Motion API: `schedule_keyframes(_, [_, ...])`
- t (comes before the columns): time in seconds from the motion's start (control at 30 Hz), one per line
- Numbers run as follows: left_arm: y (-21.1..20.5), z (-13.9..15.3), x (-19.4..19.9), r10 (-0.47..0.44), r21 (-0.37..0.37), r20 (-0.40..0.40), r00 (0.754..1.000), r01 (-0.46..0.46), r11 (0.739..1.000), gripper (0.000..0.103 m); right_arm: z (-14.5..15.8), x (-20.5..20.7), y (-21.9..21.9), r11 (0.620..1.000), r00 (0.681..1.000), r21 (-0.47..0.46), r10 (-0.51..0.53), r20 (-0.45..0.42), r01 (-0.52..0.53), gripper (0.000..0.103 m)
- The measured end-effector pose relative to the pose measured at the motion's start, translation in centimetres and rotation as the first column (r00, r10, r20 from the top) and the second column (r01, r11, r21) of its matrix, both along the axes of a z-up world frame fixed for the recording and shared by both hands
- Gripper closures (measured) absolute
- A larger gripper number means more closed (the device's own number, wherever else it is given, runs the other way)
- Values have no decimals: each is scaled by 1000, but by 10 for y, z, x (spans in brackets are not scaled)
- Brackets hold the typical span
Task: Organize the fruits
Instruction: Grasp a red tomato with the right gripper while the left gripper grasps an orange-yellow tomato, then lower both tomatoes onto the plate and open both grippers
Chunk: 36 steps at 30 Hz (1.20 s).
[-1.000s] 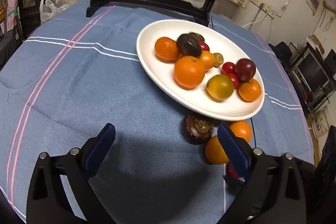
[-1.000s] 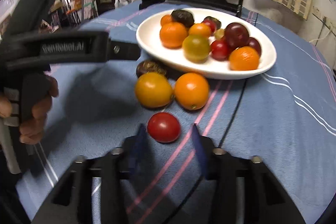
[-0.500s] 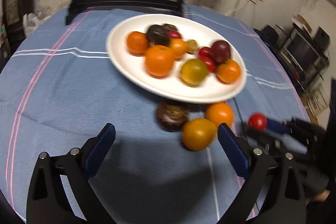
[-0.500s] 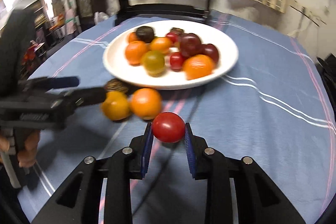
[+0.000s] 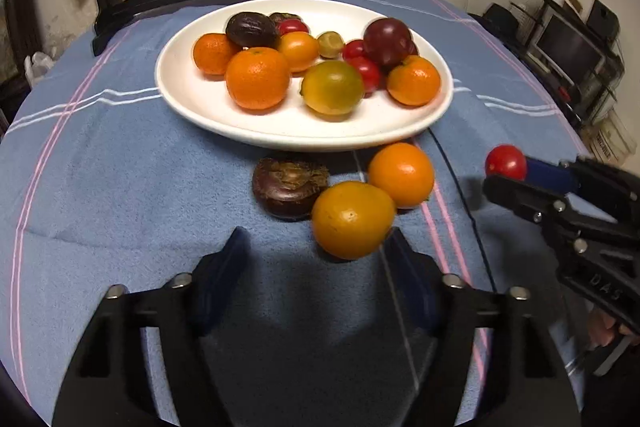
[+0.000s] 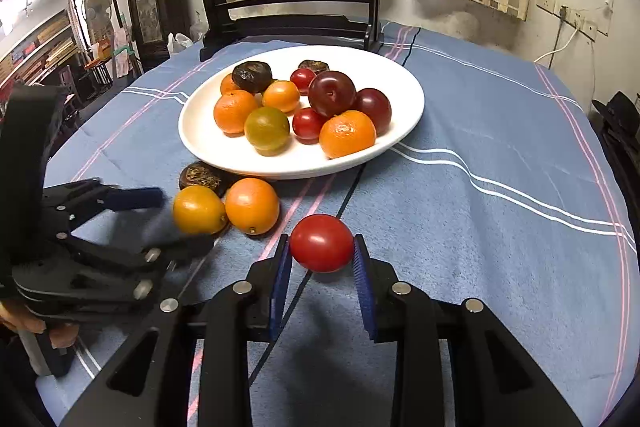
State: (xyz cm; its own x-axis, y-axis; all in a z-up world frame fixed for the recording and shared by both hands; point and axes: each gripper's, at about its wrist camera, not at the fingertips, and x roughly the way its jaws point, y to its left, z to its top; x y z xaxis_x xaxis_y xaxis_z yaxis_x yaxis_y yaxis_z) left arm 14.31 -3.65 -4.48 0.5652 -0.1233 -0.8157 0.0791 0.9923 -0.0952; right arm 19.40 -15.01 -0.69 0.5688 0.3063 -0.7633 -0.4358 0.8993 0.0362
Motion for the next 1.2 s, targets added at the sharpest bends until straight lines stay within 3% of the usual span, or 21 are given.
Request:
schedule_keyframes(0.33, [-16, -1, -1, -20, 57, 30, 999, 18, 998, 39, -2, -2, 7, 1000, 1000, -8, 29, 1, -29, 71])
schedule_keyframes(0.4, [-16, -1, -2, -17, 71, 35, 999, 14, 997, 47, 0, -4, 8, 999, 999, -5, 38, 7, -38, 71])
schedule_keyframes(0.43, [-14, 0, -3, -22, 54, 31, 999, 20, 998, 49, 1, -4, 9, 999, 999, -2, 41, 10, -41, 71])
schedule_keyframes(0.5, [-11, 4, -4, -54, -15, 16, 998, 54, 998, 65, 2, -5, 8, 999, 999, 4, 41, 15, -42, 71])
schedule_keyframes(0.67, [-20, 6, -10, -96, 21, 23, 995, 95, 995, 65, 0, -4, 7, 999, 999, 1, 33, 13, -33, 71])
schedule_keyframes(0.83, [-19, 4, -9, -89, 9, 17, 996, 89, 996, 63, 1, -7, 10, 999, 999, 0, 45, 18, -45, 71])
schedule_keyframes(0.93, [-22, 2, -8, -95, 9, 21, 995, 95, 995, 57, 1, -8, 11, 999, 999, -5, 50, 18, -50, 71])
schedule_keyframes(1.07, [-22, 2, -7, -97, 22, 34, 995, 97, 995, 64, 1, -9, 12, 998, 998, -6, 55, 20, -55, 71])
schedule_keyframes(1.2, [-19, 8, -10, -115, -26, 33, 993, 116, 993, 64, 2, -8, 10, 999, 999, -1, 48, 22, -48, 71])
